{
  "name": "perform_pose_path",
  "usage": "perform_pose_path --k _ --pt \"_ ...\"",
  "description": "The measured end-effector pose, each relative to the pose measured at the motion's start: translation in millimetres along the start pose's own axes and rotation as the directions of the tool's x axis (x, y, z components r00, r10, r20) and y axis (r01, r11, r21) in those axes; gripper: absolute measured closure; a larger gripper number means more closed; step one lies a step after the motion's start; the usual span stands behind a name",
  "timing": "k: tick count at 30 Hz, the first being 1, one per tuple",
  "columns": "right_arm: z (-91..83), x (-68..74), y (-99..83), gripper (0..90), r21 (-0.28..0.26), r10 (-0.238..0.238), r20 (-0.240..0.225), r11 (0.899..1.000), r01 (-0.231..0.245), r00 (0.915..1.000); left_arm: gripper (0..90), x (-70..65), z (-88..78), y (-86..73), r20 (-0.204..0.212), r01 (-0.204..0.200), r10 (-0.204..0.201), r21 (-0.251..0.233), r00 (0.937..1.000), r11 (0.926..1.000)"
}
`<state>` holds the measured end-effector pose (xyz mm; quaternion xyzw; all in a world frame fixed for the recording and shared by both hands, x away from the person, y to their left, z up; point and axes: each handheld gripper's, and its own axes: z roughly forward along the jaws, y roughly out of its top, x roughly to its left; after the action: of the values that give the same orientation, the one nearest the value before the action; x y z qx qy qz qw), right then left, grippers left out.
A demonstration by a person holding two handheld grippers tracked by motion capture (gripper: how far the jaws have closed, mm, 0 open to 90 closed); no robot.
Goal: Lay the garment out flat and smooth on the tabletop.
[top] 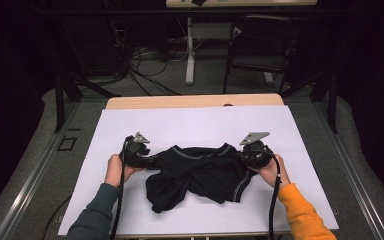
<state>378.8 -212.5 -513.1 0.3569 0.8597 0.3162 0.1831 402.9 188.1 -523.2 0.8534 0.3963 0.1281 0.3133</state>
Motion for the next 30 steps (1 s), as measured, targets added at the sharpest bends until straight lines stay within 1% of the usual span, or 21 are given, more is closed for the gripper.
perform_pose_path --k 2,3,6,7,9,10,11,12,14,16,17,18,21,22,23,24,25,27,28,29,30 --pt "1.0 -0.2 -0.1 85.8 0.003 -0.003 -0.004 1.0 0.003 1.0 40.6 1.6 0.1 3.9 0.015 0.036 -0.035 -0.035 0.9993 0.9987" --pt "2.5 0.3 -0.1 85.6 0.013 -0.004 -0.008 1.0 0.004 1.0 37.5 2.4 2.3 5.9 0.025 0.046 -0.046 -0.036 0.9987 0.9983" --pt "4.1 0.5 -0.6 85.2 0.023 -0.008 -0.016 1.0 0.008 0.9998 35.8 0.0 17.7 7.1 0.026 0.042 -0.043 0.024 0.9987 0.9988" --pt "4.9 0.4 -0.9 84.9 0.028 -0.013 -0.019 1.0 0.014 0.9997 35.2 -1.0 22.7 6.6 0.038 0.032 -0.034 0.055 0.9987 0.998" --pt "6.3 -0.3 -1.6 83.3 0.036 -0.005 -0.03 0.999 0.006 0.9995 35.7 -5.7 29.7 5.0 0.037 0.01 -0.014 0.098 0.9992 0.9951" --pt "7.0 -1.2 -2.2 82.2 0.042 -0.008 -0.033 0.999 0.01 0.9994 37.8 -7.5 31.9 4.3 0.043 -0.006 0.002 0.116 0.9991 0.9933" --pt "8.7 -3.3 -3.5 76.6 0.05 -0.001 -0.051 0.999 0.004 0.9987 42.5 -9.2 33.0 3.4 0.045 -0.02 0.015 0.118 0.9989 0.9928" --pt "9.2 -4.9 -3.9 72.9 0.052 0.008 -0.059 0.999 -0.005 0.9982 46.6 -10.2 32.6 3.1 0.052 -0.027 0.021 0.112 0.9984 0.9934" --pt "9.3 -7.3 -4.1 69.7 0.051 0.018 -0.074 0.999 -0.015 0.9971 49.5 -10.6 31.5 2.7 0.055 -0.033 0.027 0.112 0.9981 0.9932" --pt "8.7 -13.0 -4.1 60.7 0.037 0.054 -0.113 0.998 -0.05 0.9922 55.4 -10.4 30.7 1.6 0.06 -0.033 0.026 0.106 0.9978 0.9938" --pt "9.4 -15.9 -3.8 58.4 0.031 0.077 -0.13 0.997 -0.073 0.9885 62.3 -10.2 30.4 1.2 0.066 -0.034 0.027 0.103 0.9975 0.9941" --pt "11.2 -17.7 -3.6 55.3 0.029 0.097 -0.147 0.995 -0.094 0.9843 62.3 -10.2 30.1 1.0 0.072 -0.034 0.026 0.102 0.9971 0.9942" --pt "22.3 -18.9 -4.3 50.5 0.054 0.12 -0.154 0.992 -0.113 0.9808 72.3 -11.2 29.9 0.3 0.093 -0.045 0.036 0.096 0.995 0.9944" --pt "25.8 -19.2 -6.0 57.2 0.055 0.12 -0.174 0.992 -0.112 0.9774 77.7 -11.6 29.7 0.0 0.101 -0.049 0.039 0.095 0.9941 0.9942" --pt "25.8 -19.2 -6.0 57.2 0.055 0.12 -0.174 0.992 -0.112 0.9774 77.7 -12.3 29.6 -0.3 0.101 -0.055 0.046 0.093 0.9939 0.9941" --pt "25.2 -19.0 -7.0 62.7 0.05 0.121 -0.192 0.992 -0.113 0.9739 78.4 -12.9 29.5 -0.5 0.1 -0.062 0.053 0.092 0.9936 0.9938" --pt "25.0 -18.3 -8.0 67.2 0.042 0.111 -0.199 0.994 -0.105 0.9737 78.9 -13.1 29.3 -0.6 0.099 -0.067 0.057 0.092 0.9934 0.9935" --pt "24.6 -14.9 -8.1 76.3 0.045 0.09 -0.203 0.996 -0.082 0.9751 79.5 -13.8 29.0 -0.6 0.098 -0.073 0.064 0.092 0.9932 0.9931" --pt "23.8 -13.2 -7.5 79.5 0.05 0.074 -0.194 0.997 -0.065 0.9783 79.8 -14.4 28.7 -0.7 0.095 -0.076 0.067 0.092 0.9932 0.9928" --pt "21.0 -10.7 -5.6 83.8 0.048 0.046 -0.168 0.998 -0.038 0.9848 80.0 -15.2 28.5 -0.7 0.095 -0.078 0.069 0.092 0.9931 0.9927" --pt "21.0 -10.7 -5.6 83.8 0.048 0.046 -0.168 0.998 -0.038 0.9848 80.0 -15.5 28.0 -0.5 0.094 -0.09 0.081 0.094 0.9922 0.9915"
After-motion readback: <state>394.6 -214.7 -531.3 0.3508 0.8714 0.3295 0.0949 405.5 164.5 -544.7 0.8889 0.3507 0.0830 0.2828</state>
